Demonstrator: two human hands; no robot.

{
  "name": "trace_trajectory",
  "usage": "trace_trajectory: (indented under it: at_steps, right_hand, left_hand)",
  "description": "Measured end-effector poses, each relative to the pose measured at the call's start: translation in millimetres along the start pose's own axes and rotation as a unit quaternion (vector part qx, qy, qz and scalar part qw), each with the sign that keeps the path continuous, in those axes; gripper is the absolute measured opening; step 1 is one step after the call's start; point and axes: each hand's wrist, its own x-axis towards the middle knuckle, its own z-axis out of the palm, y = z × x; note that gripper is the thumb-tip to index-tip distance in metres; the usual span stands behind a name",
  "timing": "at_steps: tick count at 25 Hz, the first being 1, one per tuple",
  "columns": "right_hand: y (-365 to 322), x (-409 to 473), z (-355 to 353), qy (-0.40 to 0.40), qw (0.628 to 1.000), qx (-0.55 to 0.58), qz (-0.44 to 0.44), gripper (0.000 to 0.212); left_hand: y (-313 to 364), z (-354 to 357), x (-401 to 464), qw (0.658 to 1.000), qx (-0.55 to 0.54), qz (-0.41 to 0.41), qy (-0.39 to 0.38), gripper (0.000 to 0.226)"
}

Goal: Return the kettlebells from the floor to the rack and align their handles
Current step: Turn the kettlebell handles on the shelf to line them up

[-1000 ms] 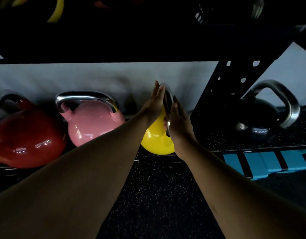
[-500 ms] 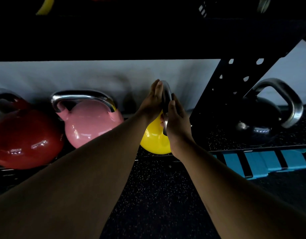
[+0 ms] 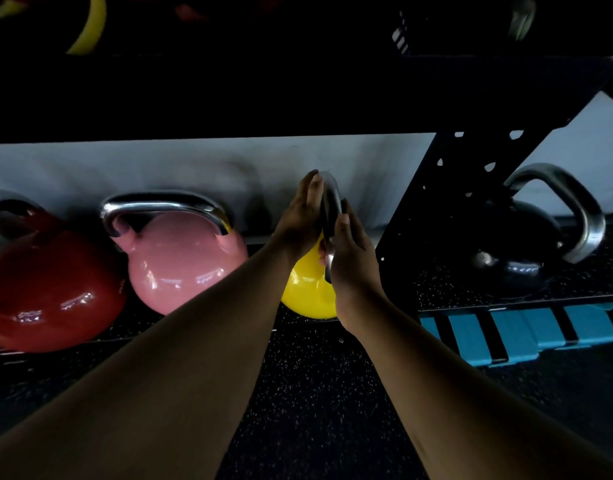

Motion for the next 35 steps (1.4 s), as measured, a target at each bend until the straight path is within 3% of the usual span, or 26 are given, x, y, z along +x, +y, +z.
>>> trace_trajectory:
  at_steps: [6,14,25,27,29,31,32,35]
  right_hand:
    - [-1.1,-0.6,6.7,0.004,0.999,0.042,0.008,0.044]
    - [-3.9,-6.0,0.1,-0.030,0.999,0.034,-0.015,0.044]
    - [-7.8,-3.6,-3.8,-0.045,0.994,0.094,0.007,0.040]
    - [-12.5,-2.9,-8.1,-0.042,0.999,0.006,0.005,0.038]
    - [-21.8,0.7,-5.2,-0.033,0.984,-0.175,-0.008,0.036]
    - [-24.5,10.9,-4.7,0.009,0.933,-0.359,-0.038,0.042]
    - [-30.6,11.9,-2.4,0.011,0.897,-0.435,-0.076,0.043]
    - [-58.6,6.7,19.1,-0.027,0.802,-0.556,-0.214,0.050]
  left_hand:
    - [1.7,0.1,0.5,1.000,-0.016,-0.006,-0.011,0.046]
    - [-4.5,-1.0,1.5,0.999,0.042,0.007,-0.017,0.061]
    - [8.0,2.8,-11.2,0.998,0.050,-0.020,0.018,0.051]
    - [18.6,0.8,-15.3,0.997,0.078,-0.026,0.004,0.050]
    - [31.8,-16.9,-26.1,0.963,0.264,-0.004,-0.054,0.050]
    - [30.2,-38.1,-34.3,0.878,0.470,0.027,-0.087,0.052]
    - [30.9,-56.2,-43.8,0.853,0.516,0.032,-0.067,0.052]
    - [43.9,-116.0,-61.0,0.837,0.545,0.048,-0.009,0.050]
